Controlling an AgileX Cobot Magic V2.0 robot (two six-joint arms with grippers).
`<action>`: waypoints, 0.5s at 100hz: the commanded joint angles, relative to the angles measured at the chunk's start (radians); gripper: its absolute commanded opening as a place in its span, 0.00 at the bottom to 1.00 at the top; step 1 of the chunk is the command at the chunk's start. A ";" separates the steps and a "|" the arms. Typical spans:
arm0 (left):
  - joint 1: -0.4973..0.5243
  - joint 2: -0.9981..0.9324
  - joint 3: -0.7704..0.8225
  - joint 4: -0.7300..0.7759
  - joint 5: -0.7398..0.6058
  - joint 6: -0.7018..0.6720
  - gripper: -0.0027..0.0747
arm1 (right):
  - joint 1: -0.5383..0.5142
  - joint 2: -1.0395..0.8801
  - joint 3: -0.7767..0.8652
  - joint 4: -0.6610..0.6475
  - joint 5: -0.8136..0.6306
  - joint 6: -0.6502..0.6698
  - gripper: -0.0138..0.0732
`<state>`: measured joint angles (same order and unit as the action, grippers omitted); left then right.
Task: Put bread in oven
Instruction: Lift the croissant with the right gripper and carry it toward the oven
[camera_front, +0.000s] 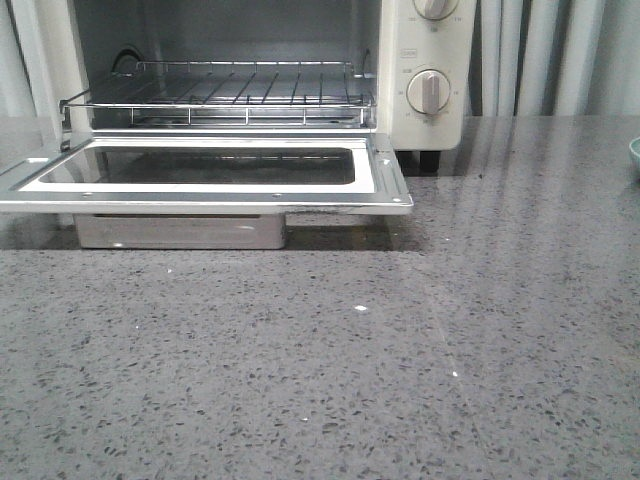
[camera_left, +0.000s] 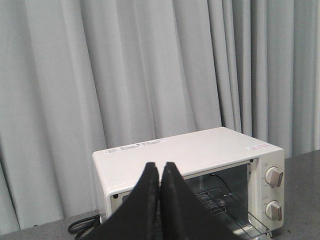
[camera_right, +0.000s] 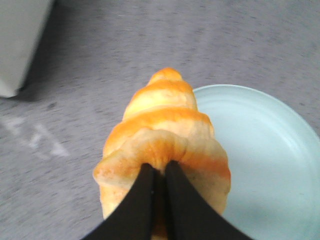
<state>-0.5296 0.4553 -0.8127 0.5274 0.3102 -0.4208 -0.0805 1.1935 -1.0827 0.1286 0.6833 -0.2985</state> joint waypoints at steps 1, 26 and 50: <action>-0.008 0.003 -0.034 0.026 -0.057 -0.002 0.01 | 0.060 -0.055 -0.034 -0.004 0.001 -0.014 0.07; -0.008 0.003 -0.034 0.028 -0.057 -0.002 0.01 | 0.243 -0.104 -0.034 -0.004 0.043 -0.014 0.07; -0.008 0.003 -0.034 0.028 -0.057 -0.002 0.01 | 0.444 -0.106 -0.077 -0.004 0.054 -0.014 0.07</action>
<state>-0.5296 0.4530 -0.8133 0.5445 0.3153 -0.4208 0.3040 1.1108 -1.1037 0.1265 0.7991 -0.3031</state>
